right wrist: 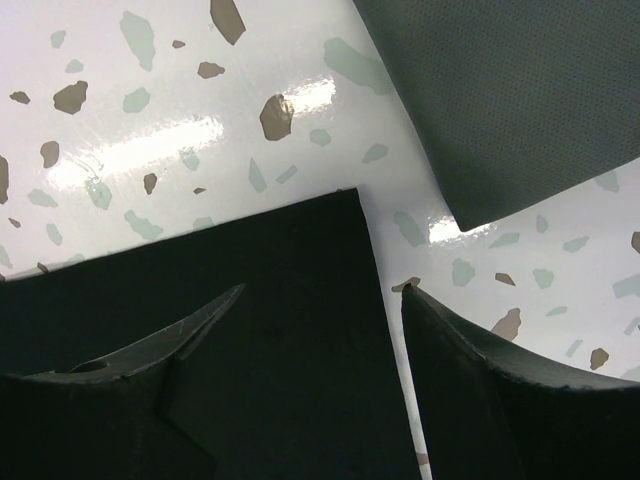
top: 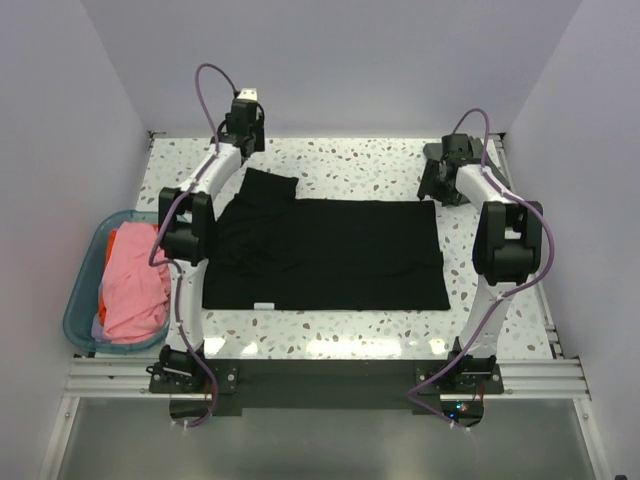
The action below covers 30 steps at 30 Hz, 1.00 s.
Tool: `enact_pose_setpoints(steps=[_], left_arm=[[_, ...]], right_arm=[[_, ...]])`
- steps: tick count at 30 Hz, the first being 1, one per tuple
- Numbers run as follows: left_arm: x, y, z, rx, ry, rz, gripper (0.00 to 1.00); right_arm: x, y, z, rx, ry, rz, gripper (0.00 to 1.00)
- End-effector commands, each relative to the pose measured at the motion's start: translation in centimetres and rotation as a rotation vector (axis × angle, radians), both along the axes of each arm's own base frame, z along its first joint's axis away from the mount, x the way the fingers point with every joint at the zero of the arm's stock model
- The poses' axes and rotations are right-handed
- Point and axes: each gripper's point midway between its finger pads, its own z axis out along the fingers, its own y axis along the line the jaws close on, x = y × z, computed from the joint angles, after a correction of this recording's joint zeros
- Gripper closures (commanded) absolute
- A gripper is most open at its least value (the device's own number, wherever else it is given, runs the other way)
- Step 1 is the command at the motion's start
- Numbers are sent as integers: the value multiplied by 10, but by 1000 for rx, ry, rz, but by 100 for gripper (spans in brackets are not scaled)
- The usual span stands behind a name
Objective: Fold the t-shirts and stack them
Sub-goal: Fold the tshirt
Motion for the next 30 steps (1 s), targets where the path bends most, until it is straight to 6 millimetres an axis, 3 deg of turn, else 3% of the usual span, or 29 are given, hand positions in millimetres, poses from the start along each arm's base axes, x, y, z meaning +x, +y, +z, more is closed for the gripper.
enact_pose_setpoints(steps=[1, 6, 22, 26, 30], left_arm=[[-3, 16, -34, 40, 114, 40, 44], [-8, 6, -67, -1, 197, -34, 43], [-25, -4, -111, -78, 322, -53, 45], [-30, -10, -118, -110, 343, -62, 50], [-35, -15, -123, -146, 354, -71, 63]], right_arm=[[5, -4, 17, -22, -37, 8, 34], [6, -4, 20, -19, -43, 8, 34], [5, -1, 18, -11, -43, 17, 34], [6, 0, 20, -1, -48, 21, 34], [6, 0, 19, -1, -45, 22, 34]])
